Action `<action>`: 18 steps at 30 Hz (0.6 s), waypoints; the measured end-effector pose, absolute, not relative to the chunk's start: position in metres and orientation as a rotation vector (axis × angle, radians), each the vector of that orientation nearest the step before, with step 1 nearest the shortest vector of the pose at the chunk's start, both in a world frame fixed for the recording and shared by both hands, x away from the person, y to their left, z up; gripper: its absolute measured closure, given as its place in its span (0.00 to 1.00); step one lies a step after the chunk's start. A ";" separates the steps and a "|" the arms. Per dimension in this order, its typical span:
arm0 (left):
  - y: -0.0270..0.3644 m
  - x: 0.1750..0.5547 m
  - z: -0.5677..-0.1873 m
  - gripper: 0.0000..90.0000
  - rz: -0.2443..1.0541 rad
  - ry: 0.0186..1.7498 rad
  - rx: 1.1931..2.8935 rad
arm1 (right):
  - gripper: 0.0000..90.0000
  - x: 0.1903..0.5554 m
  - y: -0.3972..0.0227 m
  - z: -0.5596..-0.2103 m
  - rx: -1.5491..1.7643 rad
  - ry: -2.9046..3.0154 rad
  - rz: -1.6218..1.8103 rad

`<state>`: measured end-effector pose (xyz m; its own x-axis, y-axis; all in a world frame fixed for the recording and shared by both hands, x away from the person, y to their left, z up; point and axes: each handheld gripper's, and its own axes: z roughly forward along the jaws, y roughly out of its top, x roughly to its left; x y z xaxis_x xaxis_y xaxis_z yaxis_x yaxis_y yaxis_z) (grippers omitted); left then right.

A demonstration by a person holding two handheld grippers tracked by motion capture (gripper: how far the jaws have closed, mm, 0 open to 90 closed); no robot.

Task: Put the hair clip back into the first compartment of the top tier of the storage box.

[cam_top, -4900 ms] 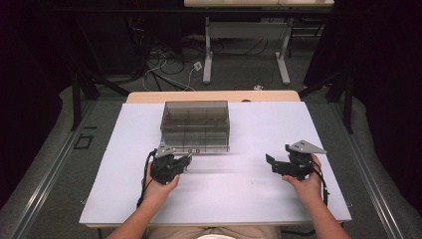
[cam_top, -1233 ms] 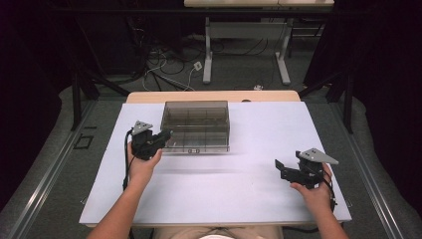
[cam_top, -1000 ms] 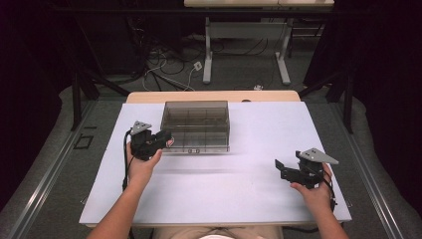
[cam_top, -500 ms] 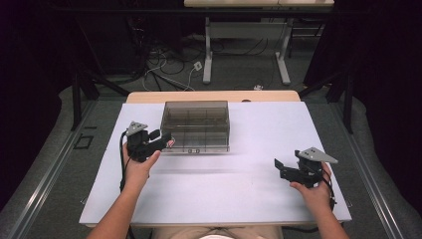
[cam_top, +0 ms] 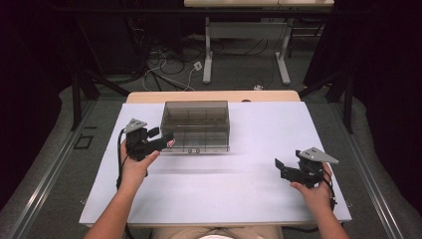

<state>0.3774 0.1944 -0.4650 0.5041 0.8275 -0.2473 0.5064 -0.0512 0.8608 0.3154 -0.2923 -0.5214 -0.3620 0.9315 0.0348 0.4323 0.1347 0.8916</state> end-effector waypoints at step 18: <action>0.206 0.364 -0.450 0.07 0.466 1.102 1.721 | 0.16 0.315 -0.293 -0.521 1.302 1.860 1.178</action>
